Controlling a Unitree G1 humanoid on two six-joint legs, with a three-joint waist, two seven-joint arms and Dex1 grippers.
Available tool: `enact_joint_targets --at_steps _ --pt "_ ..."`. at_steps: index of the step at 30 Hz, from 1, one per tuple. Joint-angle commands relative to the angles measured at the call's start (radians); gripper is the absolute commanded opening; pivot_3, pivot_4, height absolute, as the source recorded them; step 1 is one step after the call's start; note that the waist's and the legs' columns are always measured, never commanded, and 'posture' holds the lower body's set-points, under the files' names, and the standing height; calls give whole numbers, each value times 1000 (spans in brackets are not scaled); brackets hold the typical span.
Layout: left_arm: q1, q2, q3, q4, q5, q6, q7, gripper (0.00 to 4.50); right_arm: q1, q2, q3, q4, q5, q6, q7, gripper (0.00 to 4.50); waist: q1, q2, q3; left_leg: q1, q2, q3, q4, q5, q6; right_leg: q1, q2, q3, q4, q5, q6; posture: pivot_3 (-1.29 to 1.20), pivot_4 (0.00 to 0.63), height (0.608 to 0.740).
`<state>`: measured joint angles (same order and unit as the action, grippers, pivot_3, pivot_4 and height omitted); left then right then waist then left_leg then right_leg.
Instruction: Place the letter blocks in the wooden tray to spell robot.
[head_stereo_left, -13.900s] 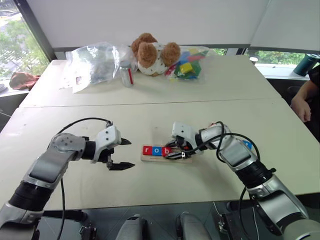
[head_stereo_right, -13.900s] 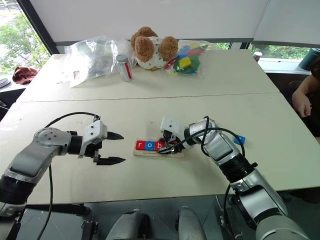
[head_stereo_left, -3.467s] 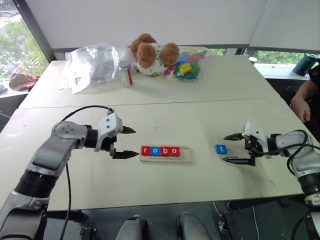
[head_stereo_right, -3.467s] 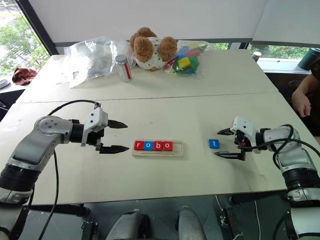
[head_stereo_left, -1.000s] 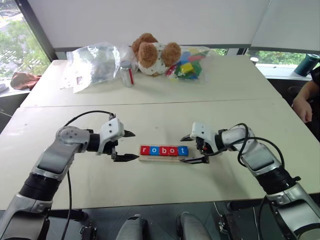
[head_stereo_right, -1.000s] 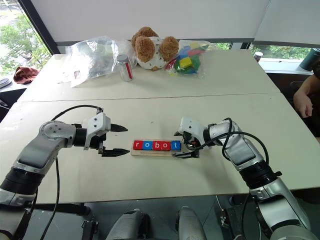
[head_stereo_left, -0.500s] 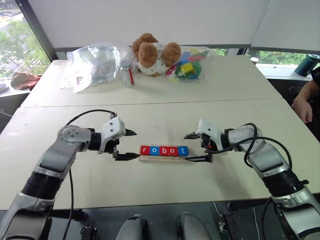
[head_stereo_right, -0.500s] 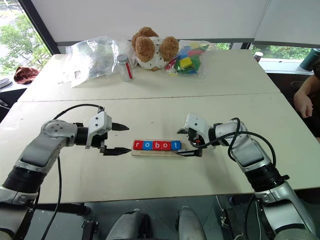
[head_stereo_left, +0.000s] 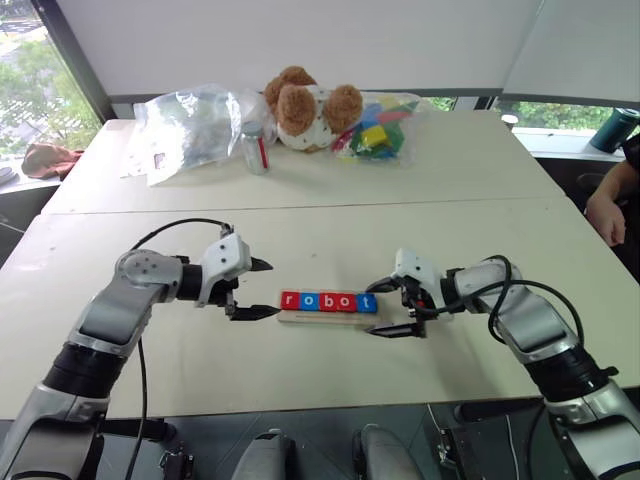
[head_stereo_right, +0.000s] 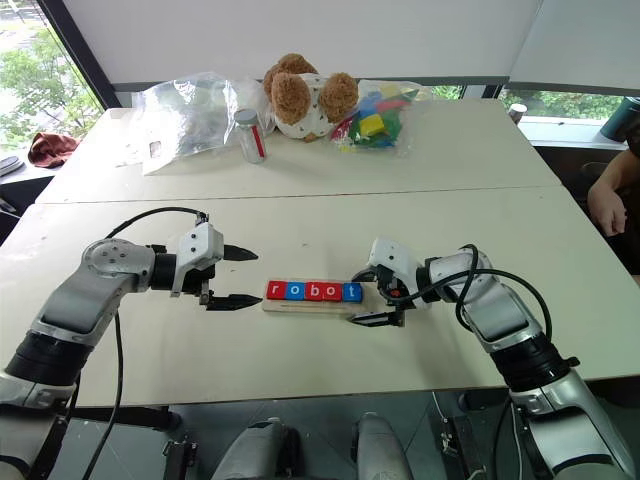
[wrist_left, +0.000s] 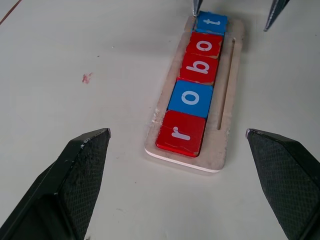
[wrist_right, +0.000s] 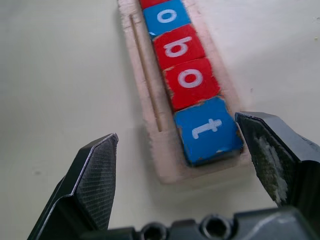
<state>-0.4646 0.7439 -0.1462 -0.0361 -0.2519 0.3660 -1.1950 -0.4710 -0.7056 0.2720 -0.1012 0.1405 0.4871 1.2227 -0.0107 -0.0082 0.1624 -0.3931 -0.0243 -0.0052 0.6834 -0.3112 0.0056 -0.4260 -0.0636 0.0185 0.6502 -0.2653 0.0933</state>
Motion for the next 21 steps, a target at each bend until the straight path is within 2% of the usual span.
enact_joint_targets --at_steps 1,8,12,16,19,21 --pt "-3 9 14 -17 -3 -3 4 4500 6 -10 0 -56 21 19 2 4100 0 0 0 0 0 0 0 0 0 0 0 0 0 0 0 0 150 740" --pt "-3 9 16 -17 -4 -5 4 4500 -32 12 -48 -39 5 -6 -78 4100 -1 0 0 0 0 0 0 0 0 0 0 0 0 0 0 0 150 740" --pt "32 21 65 -72 -57 46 11 4500 -25 -68 -137 -116 64 92 -77 4100 2 0 0 0 0 0 0 0 0 0 0 0 0 0 0 0 150 740" --pt "150 87 162 -145 -122 121 12 4500 133 -207 -323 -273 224 342 -50 4100 4 0 0 -1 0 -1 -1 -1 1 0 -1 0 -1 0 0 0 150 740" --pt "213 105 224 -119 -139 132 39 4500 285 -240 -429 -306 253 401 -97 4100 3 0 0 -1 1 -2 -2 -2 2 0 -1 -1 -2 0 0 0 150 740" --pt "229 102 257 -95 -164 159 53 4500 330 -226 -464 -299 256 415 -147 4100 3 0 0 0 1 -2 -2 -1 2 1 -2 0 -3 0 0 0 150 740"
